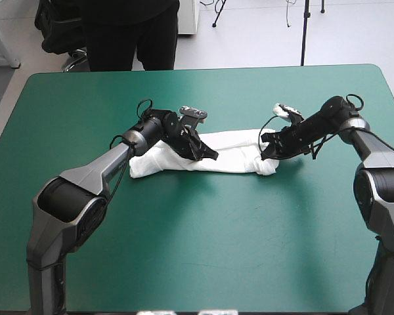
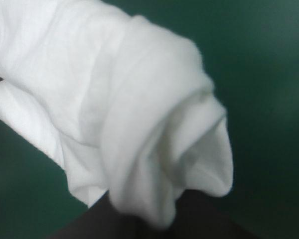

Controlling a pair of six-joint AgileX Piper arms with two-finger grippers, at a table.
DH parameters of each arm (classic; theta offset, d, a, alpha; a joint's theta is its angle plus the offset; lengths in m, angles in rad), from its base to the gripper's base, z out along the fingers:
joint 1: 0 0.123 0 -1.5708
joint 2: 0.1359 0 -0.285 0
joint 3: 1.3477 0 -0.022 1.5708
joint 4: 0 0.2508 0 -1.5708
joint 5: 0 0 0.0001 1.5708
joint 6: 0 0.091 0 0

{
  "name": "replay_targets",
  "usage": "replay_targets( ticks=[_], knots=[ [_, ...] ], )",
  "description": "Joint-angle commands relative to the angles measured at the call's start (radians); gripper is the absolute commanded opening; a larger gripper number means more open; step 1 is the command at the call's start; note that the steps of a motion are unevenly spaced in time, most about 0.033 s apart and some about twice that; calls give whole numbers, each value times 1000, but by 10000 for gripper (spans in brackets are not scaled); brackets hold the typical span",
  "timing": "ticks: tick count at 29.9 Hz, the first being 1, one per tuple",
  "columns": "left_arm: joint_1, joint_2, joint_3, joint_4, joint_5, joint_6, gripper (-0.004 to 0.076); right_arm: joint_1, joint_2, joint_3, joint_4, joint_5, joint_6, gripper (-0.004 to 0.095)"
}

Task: Fold the cloth

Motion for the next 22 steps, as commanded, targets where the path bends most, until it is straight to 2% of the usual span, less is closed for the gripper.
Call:
replay_targets(
  ticks=[1, 11, 22],
  knots=[
    [-6, -60, -32, -20, 3, -10, -9, 1, -72, -90, 40, 84, 18, -17],
    [-6, -60, -32, -20, 19, -10, -9, 6, -190, -140, 82, 91, 35, -17],
    [-6, -60, -32, -20, 2, -8, -9, 6, -214, -145, 109, 91, 33, -17]
  ],
)
